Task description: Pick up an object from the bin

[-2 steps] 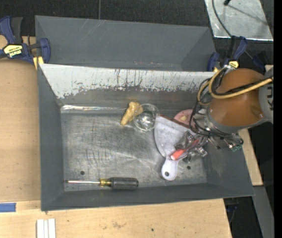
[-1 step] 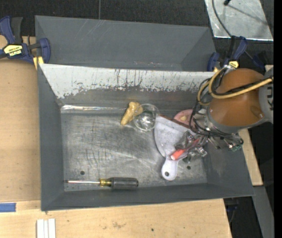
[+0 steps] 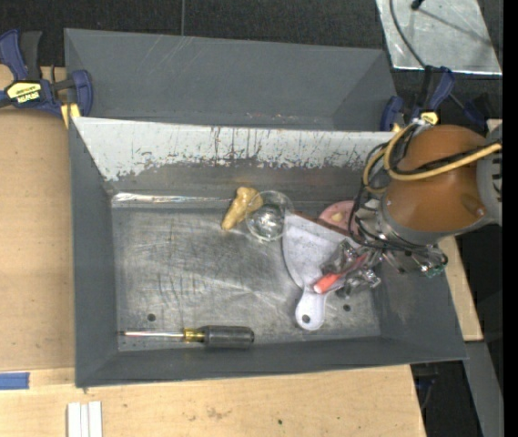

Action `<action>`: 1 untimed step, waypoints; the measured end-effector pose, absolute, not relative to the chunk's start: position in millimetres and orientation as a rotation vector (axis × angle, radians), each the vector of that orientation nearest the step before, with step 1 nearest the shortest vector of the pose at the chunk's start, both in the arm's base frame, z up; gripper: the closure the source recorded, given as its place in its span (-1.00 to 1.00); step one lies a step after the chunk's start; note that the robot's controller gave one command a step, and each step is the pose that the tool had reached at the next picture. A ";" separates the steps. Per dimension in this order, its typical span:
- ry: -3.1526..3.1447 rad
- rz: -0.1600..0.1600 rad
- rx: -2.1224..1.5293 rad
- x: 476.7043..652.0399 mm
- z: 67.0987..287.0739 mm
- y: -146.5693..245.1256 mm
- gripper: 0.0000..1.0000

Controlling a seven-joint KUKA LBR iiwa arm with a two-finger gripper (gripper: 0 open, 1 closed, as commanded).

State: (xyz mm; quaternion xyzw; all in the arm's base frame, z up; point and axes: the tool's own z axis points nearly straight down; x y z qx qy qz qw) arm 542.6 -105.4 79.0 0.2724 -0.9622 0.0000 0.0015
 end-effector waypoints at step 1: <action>-3.026 0.001 0.856 542.7 88.9 -105.0 1.00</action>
Offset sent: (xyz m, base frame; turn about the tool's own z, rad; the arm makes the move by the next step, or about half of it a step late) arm 0.0000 0.0001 0.0770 0.0000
